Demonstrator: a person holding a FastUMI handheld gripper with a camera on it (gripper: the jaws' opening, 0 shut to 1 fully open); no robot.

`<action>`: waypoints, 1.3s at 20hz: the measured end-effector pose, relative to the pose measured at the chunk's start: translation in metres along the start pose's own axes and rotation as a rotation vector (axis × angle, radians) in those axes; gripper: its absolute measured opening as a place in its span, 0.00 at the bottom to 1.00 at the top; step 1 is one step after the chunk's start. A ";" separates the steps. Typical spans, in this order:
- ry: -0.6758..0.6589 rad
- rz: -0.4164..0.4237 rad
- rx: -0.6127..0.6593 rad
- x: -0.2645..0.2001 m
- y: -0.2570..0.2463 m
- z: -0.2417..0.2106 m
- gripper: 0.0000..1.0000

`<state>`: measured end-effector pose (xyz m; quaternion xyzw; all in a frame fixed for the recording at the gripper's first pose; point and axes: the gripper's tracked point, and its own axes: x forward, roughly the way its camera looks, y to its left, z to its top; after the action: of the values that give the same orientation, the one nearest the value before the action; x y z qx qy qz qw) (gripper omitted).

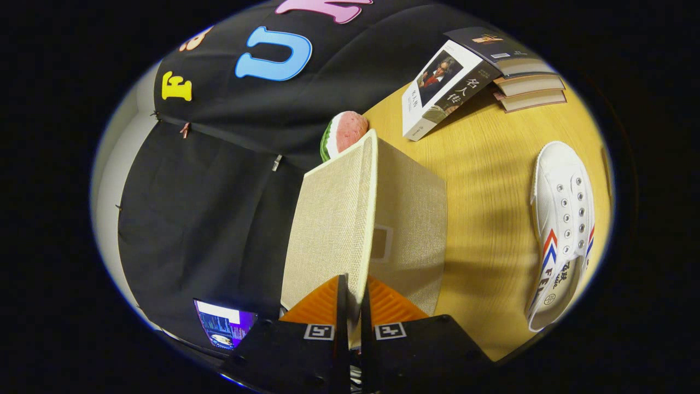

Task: Open the storage box then place both shoes into the box .Put the left shoe in first, then the right shoe, with the right side of both shoes facing outward in a uniform manner.

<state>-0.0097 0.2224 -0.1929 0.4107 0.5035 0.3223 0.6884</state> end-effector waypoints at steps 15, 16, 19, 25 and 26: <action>-0.051 0.136 -0.047 0.014 0.154 0.005 0.05; -0.047 0.156 -0.053 0.024 0.170 0.003 0.05; -0.037 0.211 -0.103 0.056 0.220 -0.008 0.05; 0.022 0.192 -0.199 0.143 0.270 -0.047 0.05; 0.035 0.180 -0.204 0.156 0.271 -0.054 0.05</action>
<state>-0.0247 0.4922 -0.0269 0.3765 0.4409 0.4395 0.6861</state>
